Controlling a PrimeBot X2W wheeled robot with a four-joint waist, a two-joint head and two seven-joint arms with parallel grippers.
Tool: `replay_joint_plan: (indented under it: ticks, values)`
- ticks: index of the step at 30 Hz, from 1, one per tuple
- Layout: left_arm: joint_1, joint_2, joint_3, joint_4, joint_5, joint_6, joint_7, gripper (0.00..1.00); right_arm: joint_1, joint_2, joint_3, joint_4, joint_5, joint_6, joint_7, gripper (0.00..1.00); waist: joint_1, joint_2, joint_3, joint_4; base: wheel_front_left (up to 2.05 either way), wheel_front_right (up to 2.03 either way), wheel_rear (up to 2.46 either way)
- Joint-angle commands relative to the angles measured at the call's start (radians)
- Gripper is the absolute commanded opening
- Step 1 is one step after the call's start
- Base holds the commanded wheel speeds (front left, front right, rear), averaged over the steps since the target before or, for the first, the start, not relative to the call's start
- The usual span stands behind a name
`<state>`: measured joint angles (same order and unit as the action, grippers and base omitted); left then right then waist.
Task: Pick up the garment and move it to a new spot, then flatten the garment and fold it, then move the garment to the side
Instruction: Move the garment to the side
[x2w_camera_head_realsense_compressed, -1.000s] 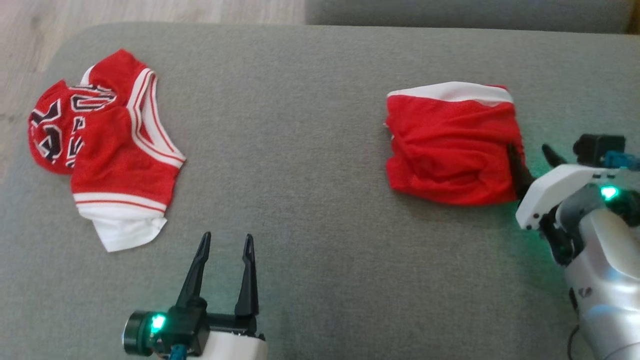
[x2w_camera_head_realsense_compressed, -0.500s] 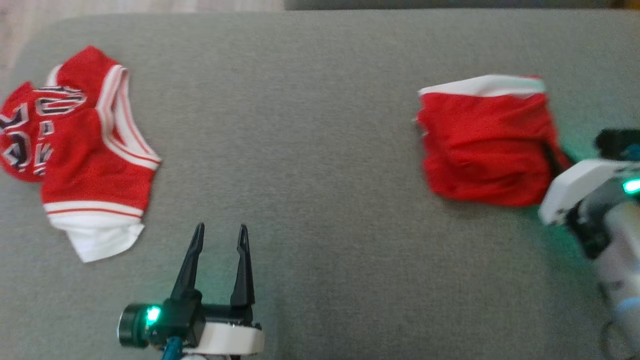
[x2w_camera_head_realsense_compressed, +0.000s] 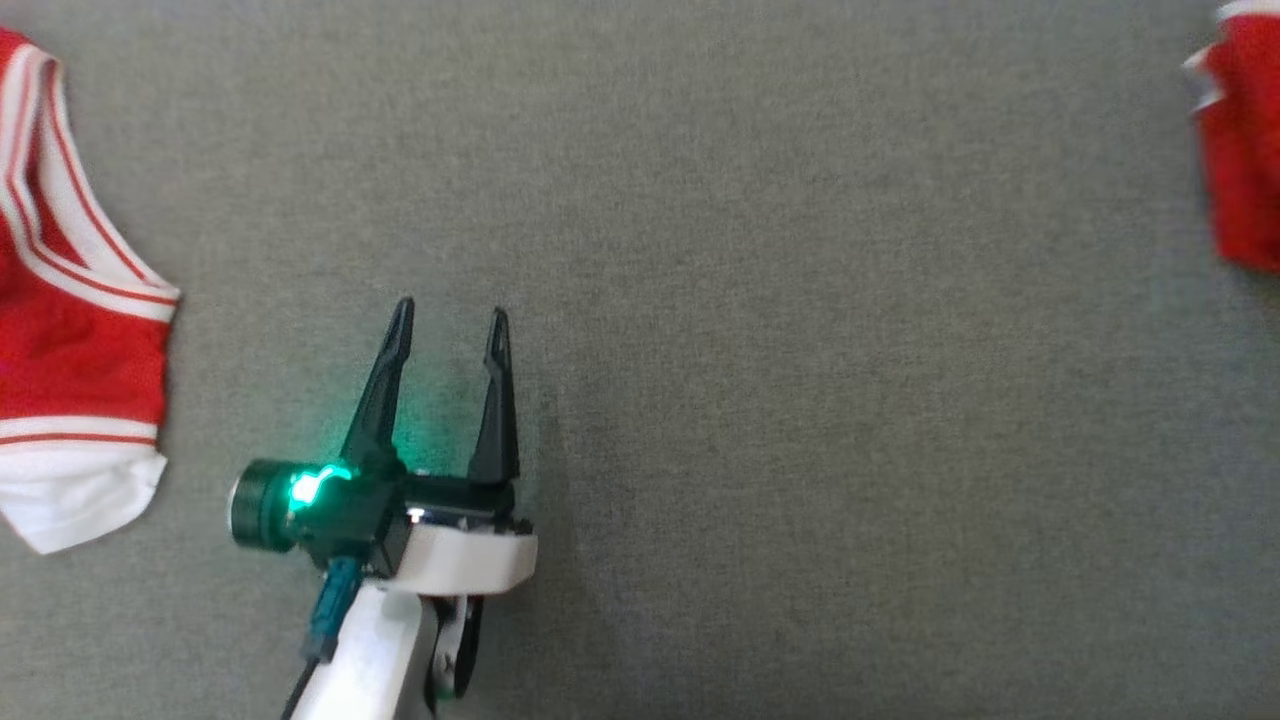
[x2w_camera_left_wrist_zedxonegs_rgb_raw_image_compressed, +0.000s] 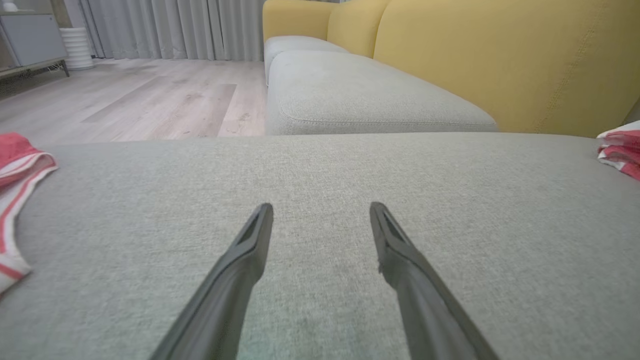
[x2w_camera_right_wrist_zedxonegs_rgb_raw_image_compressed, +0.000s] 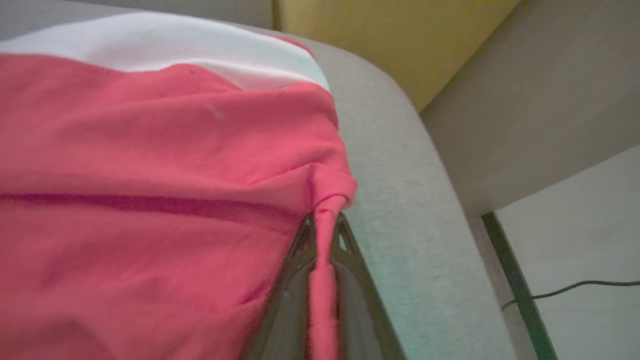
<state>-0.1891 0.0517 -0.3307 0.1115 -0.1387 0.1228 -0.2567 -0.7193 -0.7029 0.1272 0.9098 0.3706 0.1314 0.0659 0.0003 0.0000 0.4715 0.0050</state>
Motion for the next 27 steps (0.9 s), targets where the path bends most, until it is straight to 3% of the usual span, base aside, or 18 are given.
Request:
replay_joint_plan:
  ticks: [1,4,10,11,12,13,14,15,20,27]
  values:
    - [-0.019,-0.001,0.013,-0.029,0.000,0.000,-0.005,1.00,-0.010,-0.042,-0.021,-0.024,0.011,-0.001,-0.002,0.00,-0.0003,0.0000,0.050,0.005,0.00,0.00,0.00]
    - [-0.037,-0.001,0.002,-0.026,-0.005,0.002,-0.005,1.00,-0.023,-0.087,-0.048,-0.046,-0.058,-0.001,-0.013,0.00,-0.0003,0.0000,0.069,0.014,0.00,0.00,0.00]
    - [-0.051,-0.001,-0.017,-0.012,-0.024,0.010,-0.005,1.00,-0.020,-0.086,-0.152,-0.040,-0.167,-0.001,0.018,0.00,-0.0003,0.0000,0.054,0.031,0.00,0.00,0.00]
    - [-0.051,-0.001,-0.017,-0.012,-0.027,0.012,-0.005,1.00,-0.016,-0.084,-0.169,-0.040,-0.188,-0.001,0.020,0.14,-0.0003,0.0000,0.046,0.033,0.00,0.00,0.00]
    - [-0.049,-0.001,-0.017,-0.012,-0.030,0.015,-0.005,1.00,-0.011,-0.081,-0.189,-0.039,-0.210,-0.001,0.024,0.37,-0.0003,0.0000,0.039,0.035,0.00,0.00,0.00]
    - [-0.047,-0.001,-0.016,-0.012,-0.033,0.018,-0.005,1.00,-0.007,-0.076,-0.211,-0.037,-0.232,-0.001,0.029,0.93,-0.0003,0.0000,0.030,0.037,0.00,0.00,0.00]
    - [-0.047,-0.001,-0.016,-0.012,-0.033,0.018,-0.005,1.00,-0.007,-0.076,-0.211,-0.037,-0.232,-0.001,0.029,0.93,-0.0003,0.0000,0.030,0.037,0.00,0.00,0.00]
    - [-0.044,-0.001,-0.015,-0.012,-0.036,0.021,-0.005,1.00,-0.002,-0.069,-0.235,-0.037,-0.254,-0.001,0.032,1.00,-0.0003,0.0000,0.020,0.039,0.00,0.00,0.00]
    - [-0.013,-0.001,-0.017,-0.007,-0.048,0.030,-0.005,1.00,0.038,0.018,-0.313,-0.080,-0.363,-0.001,0.013,1.00,-0.0003,0.0000,-0.047,0.043,0.00,0.00,0.00]
    - [0.066,-0.001,0.014,0.000,-0.046,0.039,-0.005,1.00,0.159,0.269,-0.323,-0.198,-0.428,-0.001,-0.155,1.00,-0.0003,0.0000,-0.199,0.039,0.00,0.00,0.00]
